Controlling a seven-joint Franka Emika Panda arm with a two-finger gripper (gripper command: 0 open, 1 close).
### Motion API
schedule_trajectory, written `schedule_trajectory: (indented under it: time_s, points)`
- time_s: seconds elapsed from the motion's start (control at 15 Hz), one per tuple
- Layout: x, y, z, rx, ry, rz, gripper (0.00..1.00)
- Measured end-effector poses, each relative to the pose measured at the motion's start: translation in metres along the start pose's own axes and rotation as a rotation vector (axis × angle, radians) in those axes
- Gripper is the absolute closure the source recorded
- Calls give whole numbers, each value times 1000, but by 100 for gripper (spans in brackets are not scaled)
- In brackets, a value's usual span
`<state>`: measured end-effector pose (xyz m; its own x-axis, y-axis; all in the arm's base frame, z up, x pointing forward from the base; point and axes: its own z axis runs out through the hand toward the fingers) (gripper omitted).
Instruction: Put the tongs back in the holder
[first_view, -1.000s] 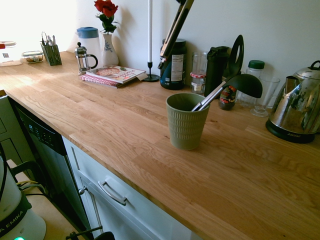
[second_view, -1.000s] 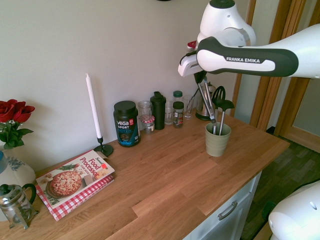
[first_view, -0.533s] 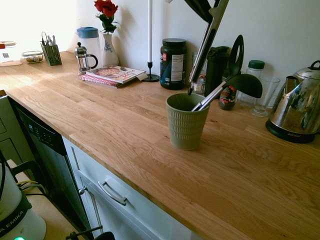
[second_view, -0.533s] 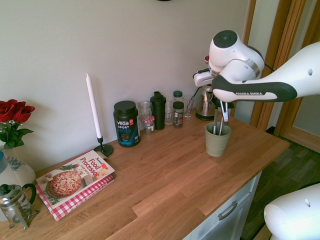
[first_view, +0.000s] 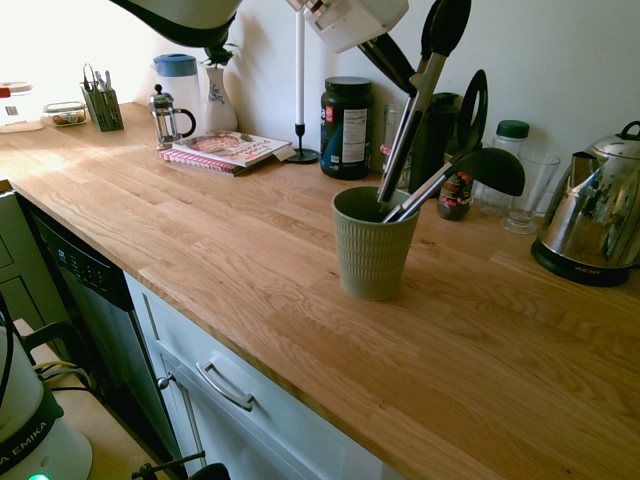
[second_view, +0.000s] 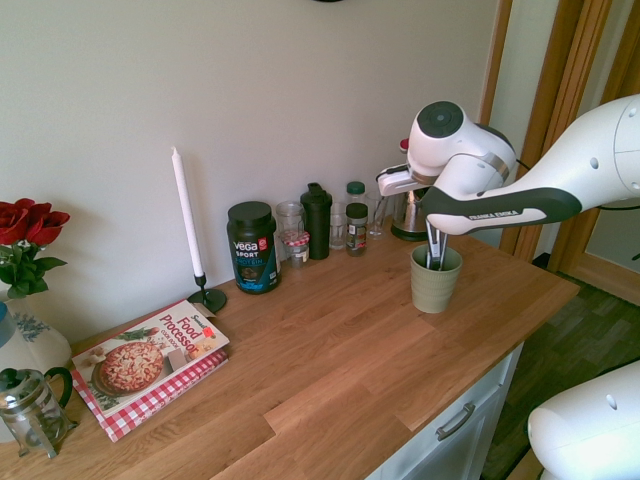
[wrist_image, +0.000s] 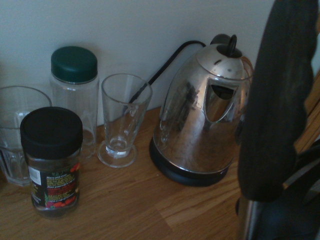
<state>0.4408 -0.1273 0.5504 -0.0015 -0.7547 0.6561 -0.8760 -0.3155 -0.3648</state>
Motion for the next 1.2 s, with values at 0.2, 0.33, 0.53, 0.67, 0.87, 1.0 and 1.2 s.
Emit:
schedule_trajectory:
  time_s: [0.2, 0.33, 0.53, 0.67, 0.87, 1.0, 1.2]
  points:
    - [-19, 3, 17, -11, -31, -17, 100]
    - [-33, 6, 26, -23, -53, -32, 100]
    - [-50, 10, 33, -47, -80, -52, 0]
    - [-51, 12, 35, -65, -87, -53, 0]
    - [-48, 23, 42, -88, -95, -40, 0]
    - [-41, 28, 45, -95, -95, -32, 0]
    - [-32, 31, 39, -89, -107, -23, 0]
